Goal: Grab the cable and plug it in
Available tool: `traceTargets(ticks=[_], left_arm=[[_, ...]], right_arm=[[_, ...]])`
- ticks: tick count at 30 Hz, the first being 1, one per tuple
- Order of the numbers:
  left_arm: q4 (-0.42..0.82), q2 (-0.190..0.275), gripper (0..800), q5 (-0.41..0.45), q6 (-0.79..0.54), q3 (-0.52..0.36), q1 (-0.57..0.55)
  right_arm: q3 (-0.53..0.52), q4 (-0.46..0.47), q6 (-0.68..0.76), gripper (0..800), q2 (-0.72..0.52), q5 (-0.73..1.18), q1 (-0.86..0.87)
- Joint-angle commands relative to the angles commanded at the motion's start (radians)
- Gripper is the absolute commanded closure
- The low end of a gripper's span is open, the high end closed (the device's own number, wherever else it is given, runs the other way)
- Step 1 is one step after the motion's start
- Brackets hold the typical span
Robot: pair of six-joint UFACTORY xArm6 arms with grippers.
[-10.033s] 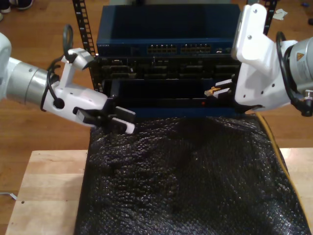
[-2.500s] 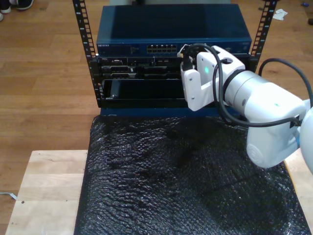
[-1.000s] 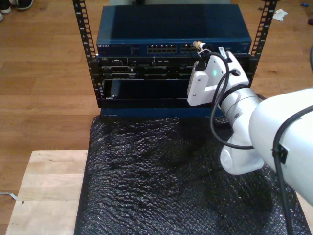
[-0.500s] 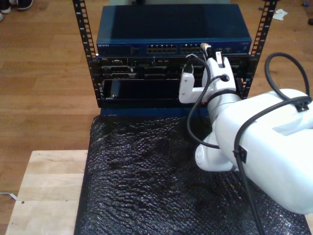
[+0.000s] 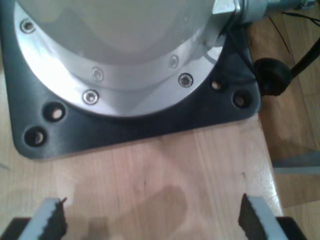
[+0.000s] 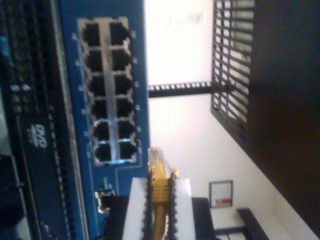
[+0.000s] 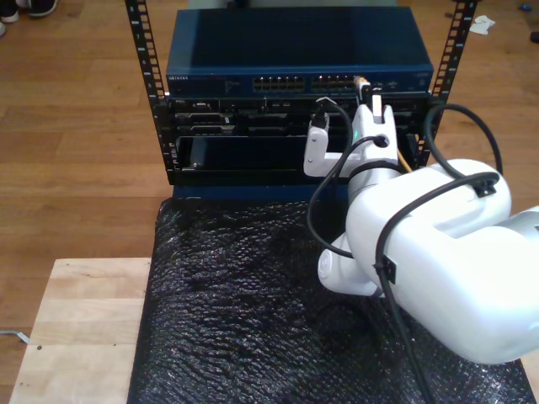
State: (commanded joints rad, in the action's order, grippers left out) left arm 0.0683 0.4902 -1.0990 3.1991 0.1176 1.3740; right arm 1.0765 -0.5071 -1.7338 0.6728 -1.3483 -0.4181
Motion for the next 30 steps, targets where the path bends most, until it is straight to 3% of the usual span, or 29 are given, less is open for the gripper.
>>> traceTargets(ticks=[12,30], left_arm=[[0.000,0.000,0,0.000,0.000,0.002,0.000],[0.000,0.000,0,0.000,0.000,0.000,0.000]], right_arm=[[0.044,-0.052,-0.015,800,0.043,-0.012,-0.009],[0.115,-0.060,-0.046,800,0.087,-0.012,-0.014]])
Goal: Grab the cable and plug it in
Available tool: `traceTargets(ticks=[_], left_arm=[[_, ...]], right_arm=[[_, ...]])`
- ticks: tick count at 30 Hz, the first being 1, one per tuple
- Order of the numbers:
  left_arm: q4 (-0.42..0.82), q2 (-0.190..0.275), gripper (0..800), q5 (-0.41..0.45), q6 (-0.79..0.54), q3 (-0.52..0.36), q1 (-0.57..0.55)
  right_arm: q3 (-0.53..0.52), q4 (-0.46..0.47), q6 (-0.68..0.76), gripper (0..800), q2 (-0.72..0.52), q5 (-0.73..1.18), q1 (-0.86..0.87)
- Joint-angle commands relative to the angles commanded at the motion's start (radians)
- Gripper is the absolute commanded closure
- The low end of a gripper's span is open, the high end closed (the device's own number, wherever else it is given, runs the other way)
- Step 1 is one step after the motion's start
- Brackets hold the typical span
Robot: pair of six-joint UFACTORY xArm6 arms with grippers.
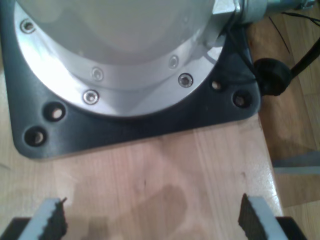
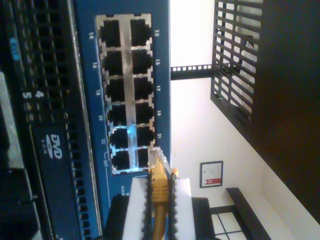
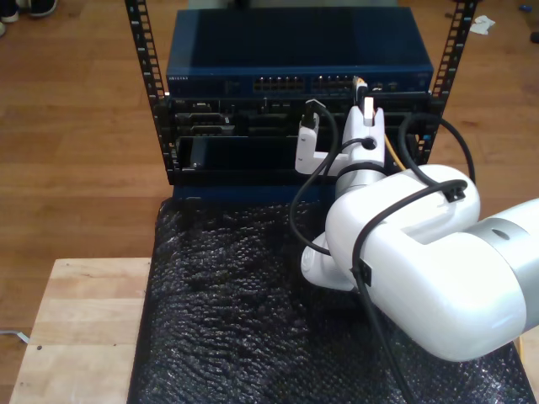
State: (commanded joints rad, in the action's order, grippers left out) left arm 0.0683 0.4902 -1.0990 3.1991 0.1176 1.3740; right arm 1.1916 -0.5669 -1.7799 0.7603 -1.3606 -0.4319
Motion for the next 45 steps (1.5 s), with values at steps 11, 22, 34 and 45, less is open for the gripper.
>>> traceTargets(ticks=[11,22,34,45], left_arm=[[0.000,0.000,0,0.000,0.000,0.002,0.000],[0.000,0.000,0,0.000,0.000,0.000,0.000],[0.000,0.000,0,0.000,0.000,0.002,0.000],[0.000,0.000,0,0.000,0.000,0.000,0.000]], right_arm=[[0.000,0.000,0.002,800,0.005,0.000,0.005],[0.017,0.000,0.002,800,0.006,0.003,0.006],[0.023,0.000,0.002,800,0.014,0.005,0.017],[0.015,0.000,0.003,800,0.017,0.005,0.017]])
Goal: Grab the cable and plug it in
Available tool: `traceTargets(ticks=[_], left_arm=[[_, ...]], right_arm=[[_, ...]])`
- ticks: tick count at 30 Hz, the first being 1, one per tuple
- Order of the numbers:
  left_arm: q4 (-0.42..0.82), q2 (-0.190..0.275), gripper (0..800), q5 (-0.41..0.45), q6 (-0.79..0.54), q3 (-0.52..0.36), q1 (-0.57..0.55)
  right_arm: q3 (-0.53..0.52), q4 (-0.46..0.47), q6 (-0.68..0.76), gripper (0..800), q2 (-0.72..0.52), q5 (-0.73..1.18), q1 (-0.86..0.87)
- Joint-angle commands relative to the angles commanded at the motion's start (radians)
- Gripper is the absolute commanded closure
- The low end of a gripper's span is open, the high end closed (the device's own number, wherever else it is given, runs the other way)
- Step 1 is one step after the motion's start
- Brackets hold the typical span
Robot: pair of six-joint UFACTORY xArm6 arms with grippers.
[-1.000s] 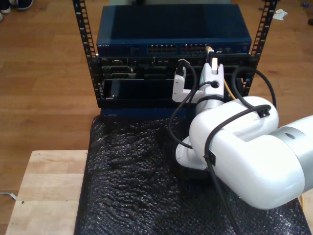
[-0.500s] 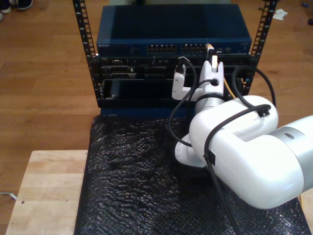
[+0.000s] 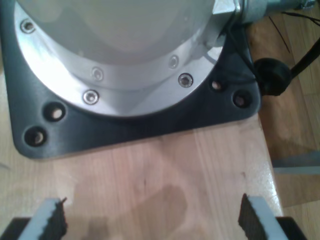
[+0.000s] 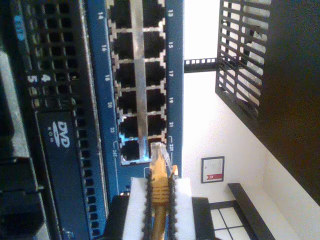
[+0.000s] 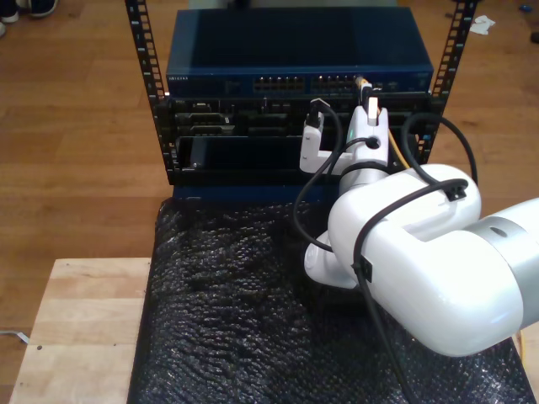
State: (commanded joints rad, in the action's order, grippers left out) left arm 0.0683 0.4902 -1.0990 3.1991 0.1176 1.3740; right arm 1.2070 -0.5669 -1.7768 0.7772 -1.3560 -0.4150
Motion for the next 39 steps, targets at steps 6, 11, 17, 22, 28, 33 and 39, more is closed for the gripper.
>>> traceTargets(ticks=[6,11,17,22,28,33,39], left_arm=[[0.000,0.000,0,0.000,0.000,0.002,0.000],[0.000,0.000,0,0.000,0.000,0.002,0.000],[0.000,0.000,0,0.000,0.000,0.002,0.000],[0.000,0.000,0,0.000,0.000,0.000,0.000],[0.002,0.000,0,0.000,0.000,0.000,0.000],[0.000,0.000,0,0.000,0.000,0.000,0.000],[0.000,0.000,0,0.000,0.000,0.000,0.000]], right_arm=[[0.003,0.000,0.000,800,-0.002,0.000,-0.002],[0.009,0.000,-0.002,800,-0.002,0.003,-0.002],[0.009,0.000,-0.002,800,0.000,0.003,-0.003],[0.011,0.000,-0.002,800,0.003,0.005,-0.002],[0.031,0.000,-0.002,800,0.012,0.006,-0.003],[0.031,0.000,-0.002,800,0.014,0.009,-0.002],[0.031,0.000,-0.002,800,0.012,0.015,-0.003]])
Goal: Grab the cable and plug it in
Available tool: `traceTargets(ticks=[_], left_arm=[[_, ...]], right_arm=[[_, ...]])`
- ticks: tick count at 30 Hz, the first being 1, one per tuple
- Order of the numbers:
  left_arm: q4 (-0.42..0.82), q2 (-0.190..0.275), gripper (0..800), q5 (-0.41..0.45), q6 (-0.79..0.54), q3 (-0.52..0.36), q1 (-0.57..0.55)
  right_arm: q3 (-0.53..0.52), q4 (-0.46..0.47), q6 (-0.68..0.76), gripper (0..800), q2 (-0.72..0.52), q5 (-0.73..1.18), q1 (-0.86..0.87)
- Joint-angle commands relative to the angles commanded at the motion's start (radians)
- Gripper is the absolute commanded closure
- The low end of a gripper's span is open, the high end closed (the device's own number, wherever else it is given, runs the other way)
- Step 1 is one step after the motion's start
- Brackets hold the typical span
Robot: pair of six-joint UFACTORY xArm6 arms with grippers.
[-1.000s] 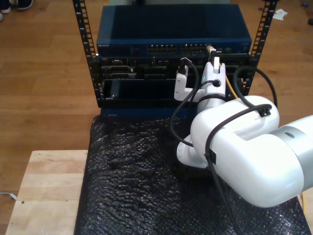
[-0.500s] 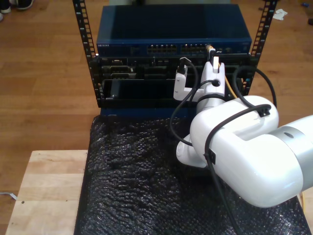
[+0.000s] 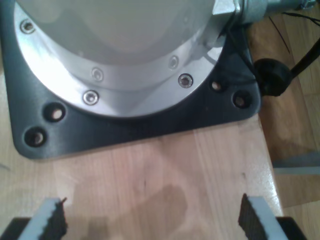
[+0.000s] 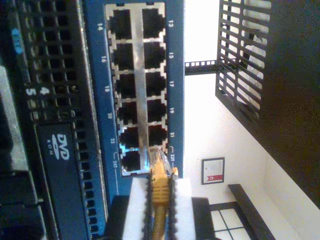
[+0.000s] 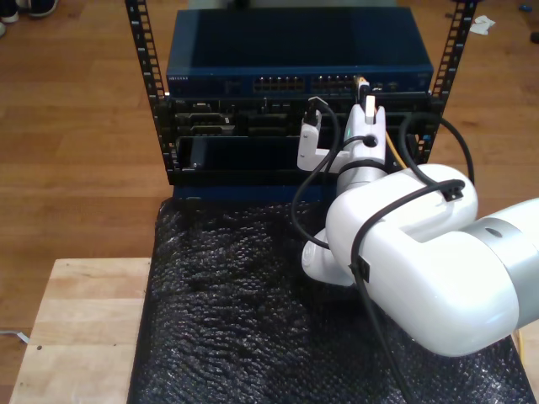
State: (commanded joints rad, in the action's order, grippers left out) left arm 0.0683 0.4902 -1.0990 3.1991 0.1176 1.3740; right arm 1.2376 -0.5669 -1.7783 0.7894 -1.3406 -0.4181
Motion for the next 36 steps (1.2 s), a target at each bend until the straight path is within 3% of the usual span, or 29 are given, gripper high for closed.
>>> traceTargets(ticks=[28,33,36], left_arm=[[0.002,0.000,0,0.000,0.000,0.000,0.000],[0.000,0.000,0,0.000,0.000,0.000,0.000],[0.000,0.000,0,0.000,0.000,0.000,0.000]], right_arm=[[0.064,0.002,0.003,800,0.028,0.043,0.003],[0.058,0.003,0.005,651,0.025,0.044,0.005],[0.049,0.005,0.005,607,0.021,0.043,0.003]])
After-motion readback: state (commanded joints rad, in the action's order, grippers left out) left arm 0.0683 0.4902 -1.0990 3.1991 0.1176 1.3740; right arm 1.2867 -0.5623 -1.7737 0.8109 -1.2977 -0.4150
